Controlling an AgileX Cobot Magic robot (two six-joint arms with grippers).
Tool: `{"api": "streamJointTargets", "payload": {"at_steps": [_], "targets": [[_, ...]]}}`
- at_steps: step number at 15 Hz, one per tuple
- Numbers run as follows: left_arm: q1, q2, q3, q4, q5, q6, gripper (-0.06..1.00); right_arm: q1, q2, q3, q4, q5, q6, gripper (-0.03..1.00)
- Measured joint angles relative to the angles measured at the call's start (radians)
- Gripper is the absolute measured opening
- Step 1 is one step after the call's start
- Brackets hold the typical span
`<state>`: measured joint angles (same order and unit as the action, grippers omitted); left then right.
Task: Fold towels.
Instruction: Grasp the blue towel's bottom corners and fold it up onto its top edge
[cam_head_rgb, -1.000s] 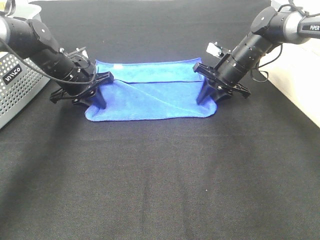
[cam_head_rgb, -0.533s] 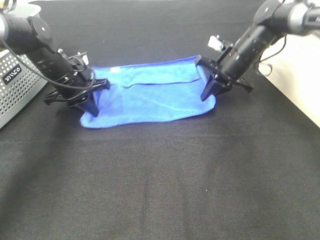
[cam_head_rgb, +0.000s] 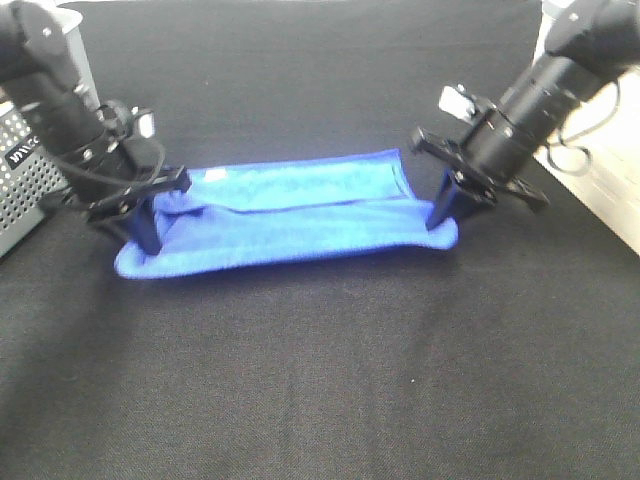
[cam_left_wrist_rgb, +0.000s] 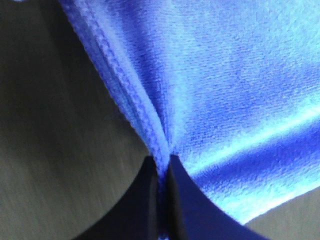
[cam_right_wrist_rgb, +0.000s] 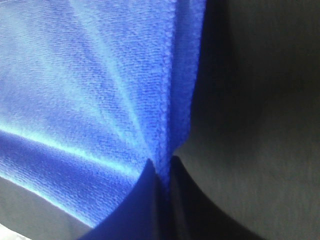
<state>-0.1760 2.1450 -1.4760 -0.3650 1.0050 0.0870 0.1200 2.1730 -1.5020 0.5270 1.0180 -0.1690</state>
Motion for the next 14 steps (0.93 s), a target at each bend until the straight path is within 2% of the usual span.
{"api": "streamJointTargets", "payload": {"at_steps": [3,7,10,13,14], "targets": [[0.000,-0.121,0.205,-0.016,-0.114,0.002,0.01,0.004,-0.113,0.219,0.004,-0.109,-0.030,0.00],[0.000,-0.152,0.245,-0.022,-0.148,0.002,0.01,0.009,-0.134,0.247,0.008,-0.147,-0.051,0.00],[-0.001,-0.152,0.155,-0.018,-0.148,0.002,0.01,0.009,-0.131,0.156,0.001,-0.164,-0.051,0.00],[-0.001,-0.079,-0.029,0.027,-0.102,-0.018,0.01,0.009,-0.058,-0.039,-0.002,-0.139,-0.051,0.00],[-0.001,-0.038,-0.085,0.065,-0.085,-0.051,0.01,0.009,-0.018,-0.098,-0.003,-0.123,-0.051,0.00]]}}
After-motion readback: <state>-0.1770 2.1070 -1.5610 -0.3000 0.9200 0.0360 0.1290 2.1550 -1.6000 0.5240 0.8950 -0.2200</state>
